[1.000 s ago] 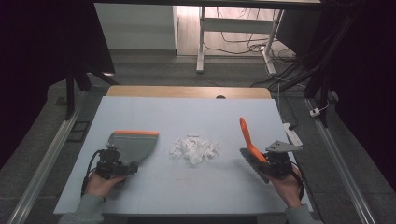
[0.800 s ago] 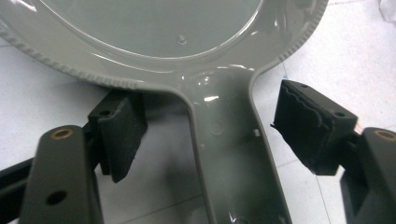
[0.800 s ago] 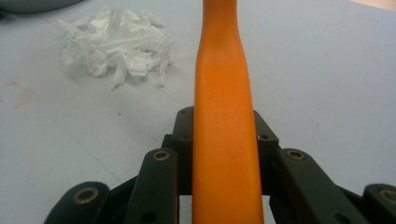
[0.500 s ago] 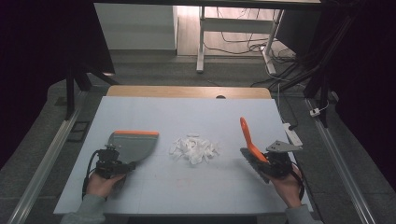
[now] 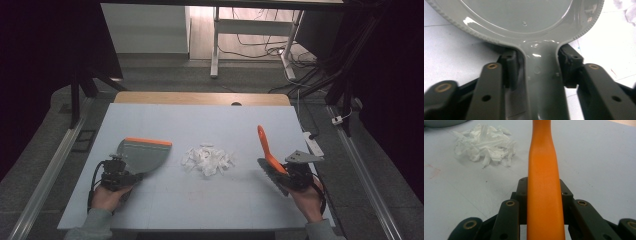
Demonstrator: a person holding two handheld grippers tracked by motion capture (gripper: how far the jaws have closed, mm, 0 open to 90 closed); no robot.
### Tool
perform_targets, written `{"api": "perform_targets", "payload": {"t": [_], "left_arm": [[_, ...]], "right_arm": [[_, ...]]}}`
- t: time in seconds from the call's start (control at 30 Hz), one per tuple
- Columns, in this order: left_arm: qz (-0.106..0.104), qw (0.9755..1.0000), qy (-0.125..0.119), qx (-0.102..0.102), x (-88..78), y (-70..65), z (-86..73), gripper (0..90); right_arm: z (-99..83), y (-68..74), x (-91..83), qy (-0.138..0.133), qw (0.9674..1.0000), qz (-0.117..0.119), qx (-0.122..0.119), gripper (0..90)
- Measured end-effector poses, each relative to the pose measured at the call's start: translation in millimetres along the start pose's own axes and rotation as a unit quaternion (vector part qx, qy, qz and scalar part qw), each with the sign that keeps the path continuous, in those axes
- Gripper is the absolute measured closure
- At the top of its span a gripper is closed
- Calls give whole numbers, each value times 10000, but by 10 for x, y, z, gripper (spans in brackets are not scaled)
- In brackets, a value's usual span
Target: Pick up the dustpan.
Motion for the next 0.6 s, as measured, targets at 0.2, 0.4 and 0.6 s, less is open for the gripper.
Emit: {"api": "perform_targets", "payload": {"t": [0.2, 0.4, 0.6], "left_arm": [[-90, 9999, -75, -68, -5, 20, -2, 610], [-92, 9998, -166, -47, -15, 37, 4, 612], [-175, 9993, -339, -49, -50, 61, 16, 613]], "right_arm": [[2, -2, -2, -9, 10000, -4, -8, 704], [4, -4, -3, -23, 10000, -5, 2, 704], [7, -8, -8, -41, 10000, -8, -2, 704]]}}
Point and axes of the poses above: each handheld gripper's, and its own axes: x roughly forward along the jaws, z roughly out of its top, y roughly to its left, the point moved 8 cm from there along x, roughly forward along the jaws, and after that the axes turned 13 degrees about x, right-handed, at the moved point
